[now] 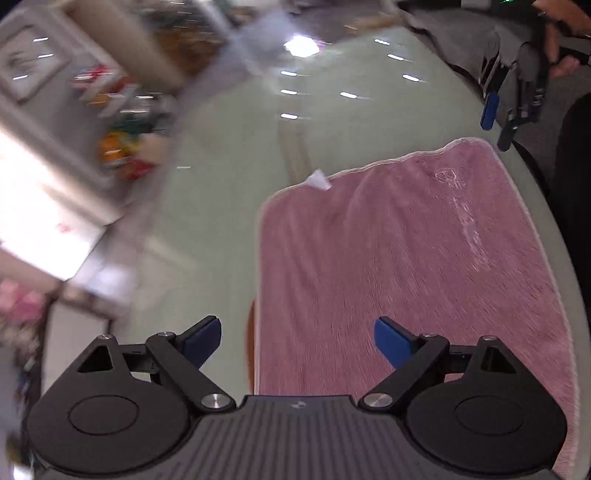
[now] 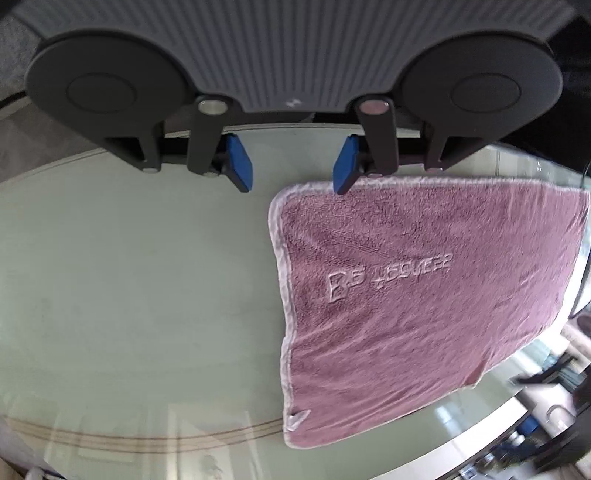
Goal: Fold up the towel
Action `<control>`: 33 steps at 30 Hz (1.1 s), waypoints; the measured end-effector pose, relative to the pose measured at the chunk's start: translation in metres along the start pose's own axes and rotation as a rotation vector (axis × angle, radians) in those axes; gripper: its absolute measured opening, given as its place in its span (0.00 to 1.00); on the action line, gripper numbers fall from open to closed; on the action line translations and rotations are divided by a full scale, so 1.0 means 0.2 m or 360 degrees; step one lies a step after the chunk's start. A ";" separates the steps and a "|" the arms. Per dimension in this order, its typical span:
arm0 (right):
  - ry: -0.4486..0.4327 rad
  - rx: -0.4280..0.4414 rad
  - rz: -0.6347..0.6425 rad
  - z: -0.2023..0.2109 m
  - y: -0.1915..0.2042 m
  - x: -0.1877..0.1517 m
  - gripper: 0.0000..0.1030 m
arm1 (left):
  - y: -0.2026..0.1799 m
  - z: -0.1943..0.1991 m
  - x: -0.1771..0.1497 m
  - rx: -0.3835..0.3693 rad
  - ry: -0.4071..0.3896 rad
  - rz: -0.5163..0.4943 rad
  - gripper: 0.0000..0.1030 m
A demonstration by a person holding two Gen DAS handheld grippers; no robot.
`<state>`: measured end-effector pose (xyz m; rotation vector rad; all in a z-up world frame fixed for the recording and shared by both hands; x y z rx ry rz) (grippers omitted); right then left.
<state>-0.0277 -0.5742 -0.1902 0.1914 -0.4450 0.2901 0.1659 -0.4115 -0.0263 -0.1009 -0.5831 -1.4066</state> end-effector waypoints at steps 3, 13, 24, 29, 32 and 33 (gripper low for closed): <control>0.0005 -0.0024 0.0053 0.02 -0.03 0.04 0.47 | 0.06 -0.23 0.16 -0.0178 0.0095 -0.0057 0.89; -0.0017 -0.0168 0.0109 0.02 -0.07 0.15 0.53 | 0.09 -0.82 0.50 -0.0239 0.0241 -0.0358 0.87; -0.0056 -0.0182 -0.0018 0.05 0.02 0.19 0.65 | -0.23 -0.91 0.47 -0.0268 0.0279 -0.0520 0.88; -0.0087 -0.0253 -0.0119 0.12 0.09 0.23 0.79 | -0.34 -0.79 0.32 -0.0276 0.0308 -0.0498 0.90; -0.0118 -0.0269 -0.0127 0.15 0.21 0.25 0.84 | -0.43 -0.61 0.14 -0.0283 0.0325 -0.0491 0.91; -0.0127 -0.0271 -0.0116 0.16 0.27 0.25 0.84 | -0.45 -0.56 0.09 -0.0280 0.0329 -0.0500 0.91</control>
Point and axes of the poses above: each gripper's, at about its wrist camera, not at the fingertips, and z roughly against the way its jaws point, y to its left, x to its top, the point moved 10 cm from there along -z, roughly the way its jaws point, and after that the axes turned 15 degrees about z, right-handed, at the moved point
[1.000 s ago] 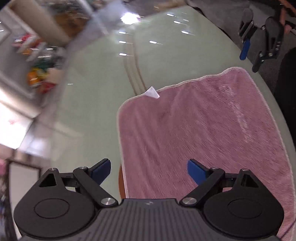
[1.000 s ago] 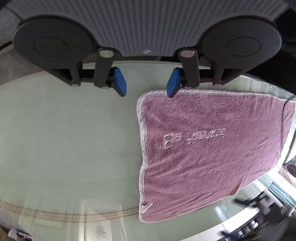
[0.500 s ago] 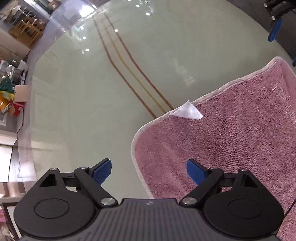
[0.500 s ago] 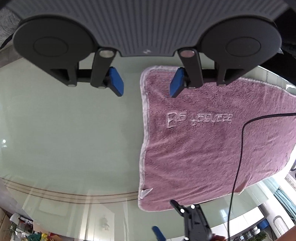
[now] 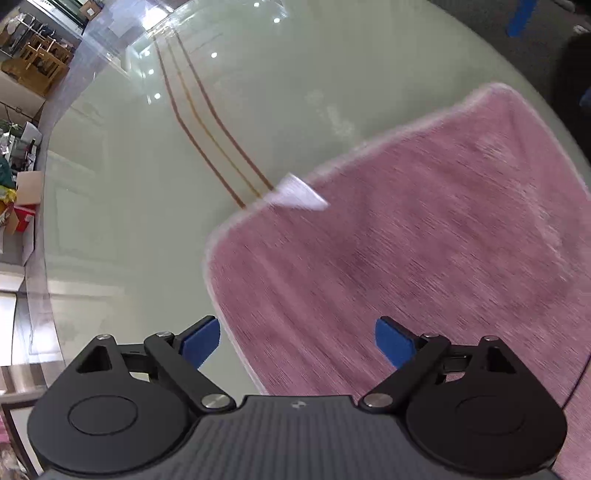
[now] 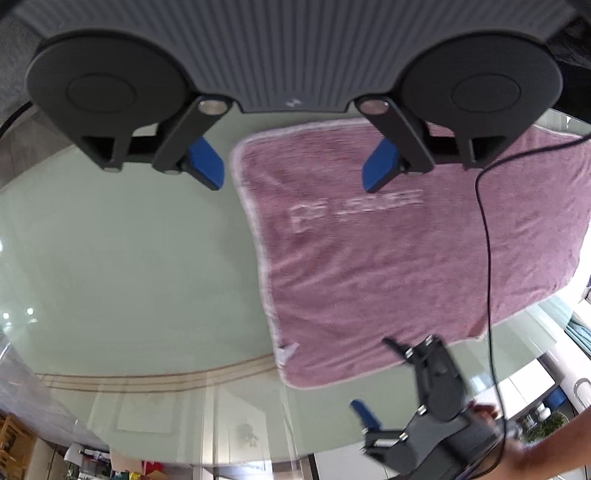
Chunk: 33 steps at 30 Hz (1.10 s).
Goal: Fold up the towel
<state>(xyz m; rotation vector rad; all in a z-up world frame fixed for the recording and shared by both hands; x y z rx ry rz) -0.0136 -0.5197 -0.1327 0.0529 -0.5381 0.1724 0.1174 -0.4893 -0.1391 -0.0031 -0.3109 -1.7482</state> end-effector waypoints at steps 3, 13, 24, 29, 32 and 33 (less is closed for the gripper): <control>-0.0018 0.0015 0.0018 0.05 0.15 0.01 0.85 | -0.16 0.13 -0.21 0.0032 0.0017 -0.0045 0.92; -0.0192 0.0049 0.0082 0.27 0.73 0.06 0.94 | -0.58 0.71 -1.11 0.0170 0.0070 0.0327 0.99; -0.0334 0.0185 0.0150 0.40 1.26 0.03 1.00 | -0.92 1.07 -1.96 0.0276 0.0249 0.0831 0.99; -0.0328 0.0248 0.0243 0.42 1.42 0.01 1.00 | -1.01 1.17 -2.17 0.0348 0.0263 0.0976 0.99; -0.0322 0.0232 0.0316 0.44 1.47 0.00 1.00 | -1.06 1.18 -2.23 0.0410 0.0278 0.1035 0.99; -0.0327 0.0219 0.0337 0.45 1.47 0.00 1.00 | -1.08 1.19 -2.25 0.0433 0.0283 0.1041 0.99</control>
Point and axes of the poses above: each gripper's, at about its wrist camera, not at the fingertips, and z roughly against the way its jaws point, y to its left, x to its top, the point moved 10 cm from there along -z, roughly the way its jaws point, and after that the axes turned 15 degrees about z, right-handed, at the moved point
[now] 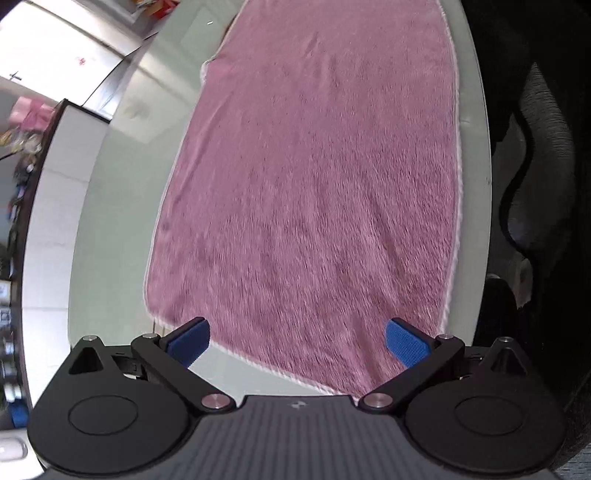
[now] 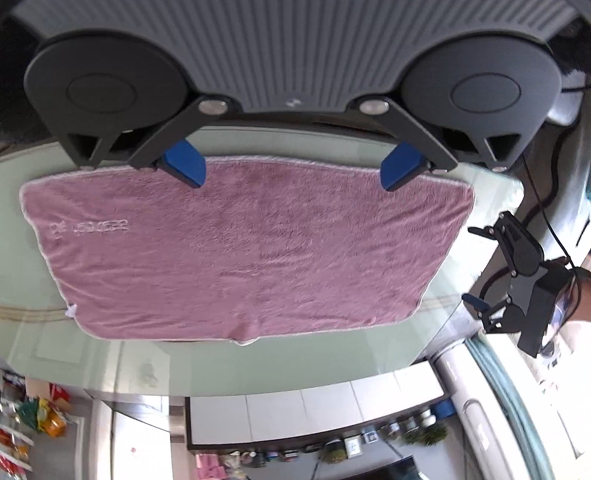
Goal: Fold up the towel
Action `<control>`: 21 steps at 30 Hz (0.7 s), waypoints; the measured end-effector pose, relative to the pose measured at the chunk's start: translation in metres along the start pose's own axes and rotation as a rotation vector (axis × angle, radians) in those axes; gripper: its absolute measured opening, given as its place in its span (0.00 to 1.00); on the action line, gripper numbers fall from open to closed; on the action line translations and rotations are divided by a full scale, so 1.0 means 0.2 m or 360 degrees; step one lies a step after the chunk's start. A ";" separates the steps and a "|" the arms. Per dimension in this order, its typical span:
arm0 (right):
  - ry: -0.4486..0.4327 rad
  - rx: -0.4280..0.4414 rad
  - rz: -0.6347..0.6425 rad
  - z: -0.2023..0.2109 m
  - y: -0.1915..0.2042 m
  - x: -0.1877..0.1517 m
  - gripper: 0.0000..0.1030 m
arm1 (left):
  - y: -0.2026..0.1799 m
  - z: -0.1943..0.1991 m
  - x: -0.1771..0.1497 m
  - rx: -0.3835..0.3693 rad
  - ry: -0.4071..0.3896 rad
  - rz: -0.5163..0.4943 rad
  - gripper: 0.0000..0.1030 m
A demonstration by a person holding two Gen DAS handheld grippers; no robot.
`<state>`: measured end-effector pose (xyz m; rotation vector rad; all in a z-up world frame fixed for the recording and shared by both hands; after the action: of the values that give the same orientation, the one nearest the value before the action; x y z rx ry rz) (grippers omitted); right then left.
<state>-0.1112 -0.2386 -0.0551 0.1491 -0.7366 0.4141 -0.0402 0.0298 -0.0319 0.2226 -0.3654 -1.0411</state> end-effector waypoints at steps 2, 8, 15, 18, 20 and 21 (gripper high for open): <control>-0.0011 -0.0021 0.0031 0.01 0.01 0.00 1.00 | -0.01 0.01 -0.03 0.0020 0.0003 -0.0001 0.99; -0.0045 -0.0059 0.0004 0.06 -0.05 0.00 1.00 | -0.06 0.06 0.00 0.0017 -0.0018 -0.0065 0.99; -0.0067 -0.0116 -0.0069 0.10 -0.18 -0.04 1.00 | -0.13 0.04 0.21 0.0008 -0.0039 -0.0154 0.99; -0.0076 -0.0128 -0.0084 0.11 -0.24 -0.04 1.00 | -0.17 0.02 0.33 -0.0013 -0.0051 -0.0202 0.99; -0.0089 -0.0140 -0.0086 0.13 -0.28 -0.04 1.00 | -0.19 0.01 0.40 -0.0021 -0.0053 -0.0232 0.99; -0.0096 -0.0149 -0.0094 0.13 -0.30 -0.03 1.00 | -0.20 0.00 0.43 -0.0023 -0.0054 -0.0243 0.99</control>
<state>-0.1064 -0.3020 -0.0395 0.0955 -0.8077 0.3194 -0.0335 -0.0646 -0.0290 0.2226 -0.3759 -1.1987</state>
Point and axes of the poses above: each gripper's, at about its wrist camera, not at the fingertips, and z roughly against the way its jaws point, y to its left, x to its top, the point moved 10 cm from there along -z, roughly the way its jaws point, and after that the axes turned 15 degrees about z, right-handed, at the moved point
